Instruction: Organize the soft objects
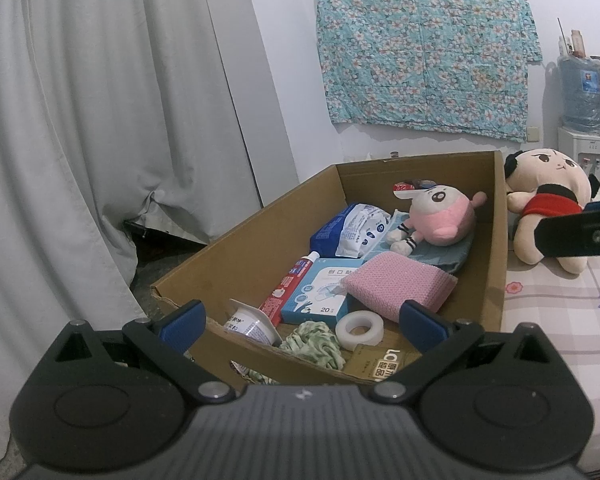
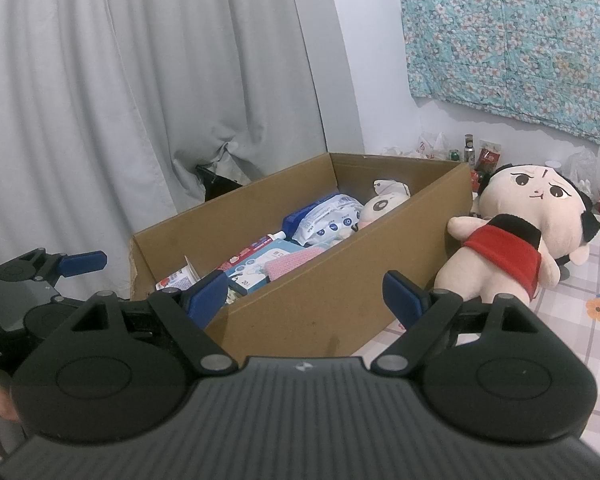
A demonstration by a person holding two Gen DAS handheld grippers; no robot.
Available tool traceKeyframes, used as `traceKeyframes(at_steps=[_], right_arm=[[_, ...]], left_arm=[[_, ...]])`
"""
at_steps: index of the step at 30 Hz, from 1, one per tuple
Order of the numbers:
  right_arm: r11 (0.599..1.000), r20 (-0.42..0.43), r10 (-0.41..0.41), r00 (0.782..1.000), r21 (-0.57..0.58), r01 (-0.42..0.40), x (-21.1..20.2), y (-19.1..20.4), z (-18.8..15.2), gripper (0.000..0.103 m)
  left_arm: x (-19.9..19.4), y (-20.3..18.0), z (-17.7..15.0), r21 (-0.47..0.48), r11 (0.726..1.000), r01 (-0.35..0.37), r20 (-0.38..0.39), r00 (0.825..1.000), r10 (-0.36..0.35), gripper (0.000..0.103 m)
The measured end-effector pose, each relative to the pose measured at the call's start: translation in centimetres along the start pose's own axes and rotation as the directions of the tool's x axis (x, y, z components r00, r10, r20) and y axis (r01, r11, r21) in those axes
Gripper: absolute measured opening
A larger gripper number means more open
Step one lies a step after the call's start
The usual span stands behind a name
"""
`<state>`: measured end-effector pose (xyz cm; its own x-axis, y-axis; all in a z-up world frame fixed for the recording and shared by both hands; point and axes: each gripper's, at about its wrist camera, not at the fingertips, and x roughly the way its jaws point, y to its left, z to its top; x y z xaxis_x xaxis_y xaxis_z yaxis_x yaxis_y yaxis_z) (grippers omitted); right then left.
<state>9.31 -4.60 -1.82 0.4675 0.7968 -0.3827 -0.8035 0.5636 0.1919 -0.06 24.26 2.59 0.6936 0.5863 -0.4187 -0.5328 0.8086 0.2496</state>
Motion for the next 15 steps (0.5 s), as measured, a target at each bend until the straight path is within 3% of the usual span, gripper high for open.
traceKeyframes(at_steps=[15], right_arm=[[1.0, 0.001, 0.001, 1.0, -0.002, -0.001, 0.04, 0.14, -0.02, 0.085]], left_arm=[[0.17, -0.12, -0.1, 0.004, 1.0, -0.009, -0.002, 1.0, 0.009, 0.103]])
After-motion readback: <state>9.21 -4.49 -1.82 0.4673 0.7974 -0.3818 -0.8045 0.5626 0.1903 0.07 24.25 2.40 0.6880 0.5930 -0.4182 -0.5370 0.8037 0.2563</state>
